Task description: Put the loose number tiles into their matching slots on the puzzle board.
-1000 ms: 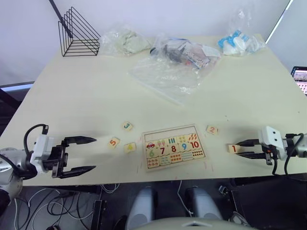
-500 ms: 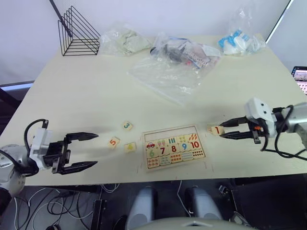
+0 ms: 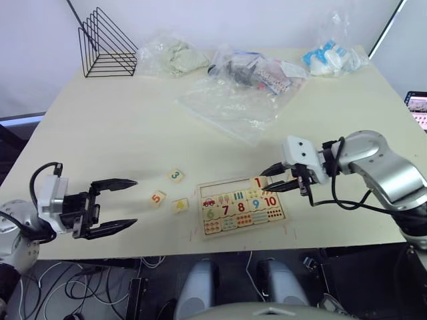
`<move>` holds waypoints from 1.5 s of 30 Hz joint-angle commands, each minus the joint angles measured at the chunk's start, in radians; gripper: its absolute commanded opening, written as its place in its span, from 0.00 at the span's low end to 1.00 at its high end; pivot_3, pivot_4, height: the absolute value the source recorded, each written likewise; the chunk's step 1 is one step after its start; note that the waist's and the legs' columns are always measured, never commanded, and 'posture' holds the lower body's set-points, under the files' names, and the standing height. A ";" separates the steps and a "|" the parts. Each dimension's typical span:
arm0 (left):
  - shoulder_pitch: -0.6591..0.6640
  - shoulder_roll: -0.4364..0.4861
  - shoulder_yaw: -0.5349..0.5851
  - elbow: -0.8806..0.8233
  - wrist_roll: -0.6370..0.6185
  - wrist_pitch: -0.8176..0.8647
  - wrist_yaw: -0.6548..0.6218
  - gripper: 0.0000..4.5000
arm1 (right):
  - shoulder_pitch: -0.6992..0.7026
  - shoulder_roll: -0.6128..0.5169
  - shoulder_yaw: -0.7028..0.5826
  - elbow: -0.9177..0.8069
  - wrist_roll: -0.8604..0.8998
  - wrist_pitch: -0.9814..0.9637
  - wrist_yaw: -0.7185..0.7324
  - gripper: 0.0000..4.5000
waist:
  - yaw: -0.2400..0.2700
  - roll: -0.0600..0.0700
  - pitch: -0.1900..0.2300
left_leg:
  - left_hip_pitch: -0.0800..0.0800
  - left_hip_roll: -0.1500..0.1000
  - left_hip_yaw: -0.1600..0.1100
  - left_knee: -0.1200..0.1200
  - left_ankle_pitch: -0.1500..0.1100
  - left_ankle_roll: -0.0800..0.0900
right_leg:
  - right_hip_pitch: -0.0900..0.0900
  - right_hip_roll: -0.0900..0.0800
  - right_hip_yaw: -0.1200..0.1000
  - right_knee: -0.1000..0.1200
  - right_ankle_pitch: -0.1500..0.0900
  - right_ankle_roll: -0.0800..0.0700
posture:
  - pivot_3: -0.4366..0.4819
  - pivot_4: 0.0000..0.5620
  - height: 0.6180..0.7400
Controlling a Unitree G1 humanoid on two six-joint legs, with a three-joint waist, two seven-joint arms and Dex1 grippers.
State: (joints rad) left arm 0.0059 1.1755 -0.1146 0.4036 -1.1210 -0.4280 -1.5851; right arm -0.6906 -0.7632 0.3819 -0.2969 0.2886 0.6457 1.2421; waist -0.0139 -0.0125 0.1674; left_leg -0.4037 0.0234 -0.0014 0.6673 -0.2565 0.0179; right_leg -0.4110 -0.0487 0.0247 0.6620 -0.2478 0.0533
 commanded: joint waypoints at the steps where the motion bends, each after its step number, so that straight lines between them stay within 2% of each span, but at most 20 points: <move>1: 0.040 -0.003 0.072 -0.024 0.013 0.017 -0.029 1.00 | -0.070 0.028 0.039 -0.008 -0.045 0.025 -0.021 0.20 | -0.001 0.000 0.000 | 0.000 0.000 0.000 0.000 0.000 0.000 | 0.000 0.000 0.000 0.000 0.000 0.000 | 0.48 0.27 1.00; 13: 0.128 -0.006 0.180 -0.014 0.090 0.050 -0.029 1.00 | -0.220 0.140 0.196 0.057 -0.151 0.138 -0.044 0.20 | 0.000 -0.001 0.000 | -0.010 0.000 -0.002 0.003 0.000 0.000 | -0.007 0.000 -0.005 0.000 0.000 0.000 | 0.48 0.27 1.00; 28: 0.167 -0.092 0.319 -0.049 0.176 0.148 -0.029 1.00 | -0.353 0.347 0.346 0.156 -0.247 0.292 -0.126 0.20 | -0.004 -0.001 0.000 | -0.010 -0.001 -0.004 0.003 0.000 0.000 | -0.007 0.000 -0.007 0.001 0.000 -0.001 | 0.48 0.27 1.00; 35: 0.189 -0.087 0.324 -0.057 0.177 0.134 -0.029 1.00 | -0.377 0.435 0.370 0.221 -0.260 0.347 -0.176 0.20 | -0.004 -0.001 0.000 | -0.011 -0.001 -0.005 0.003 0.000 0.000 | -0.007 0.000 -0.008 0.001 0.001 -0.001 | 0.48 0.27 1.00; 45: 0.201 -0.068 0.309 -0.081 0.160 0.116 -0.029 1.00 | -0.374 0.491 0.403 0.245 -0.262 0.396 -0.219 0.20 | -0.006 -0.001 0.000 | -0.011 -0.001 -0.006 0.003 0.000 0.000 | -0.007 0.000 -0.008 0.001 0.001 -0.001 | 0.48 0.27 1.00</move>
State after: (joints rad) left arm 0.2042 1.0892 0.1862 0.3352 -0.9448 -0.2984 -1.5852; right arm -1.0479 -0.2812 0.7804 -0.0301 0.0274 1.0373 1.0322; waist -0.0202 -0.0138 0.1672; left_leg -0.4143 0.0226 -0.0070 0.6699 -0.2563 0.0177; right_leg -0.4181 -0.0488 0.0167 0.6630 -0.2471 0.0523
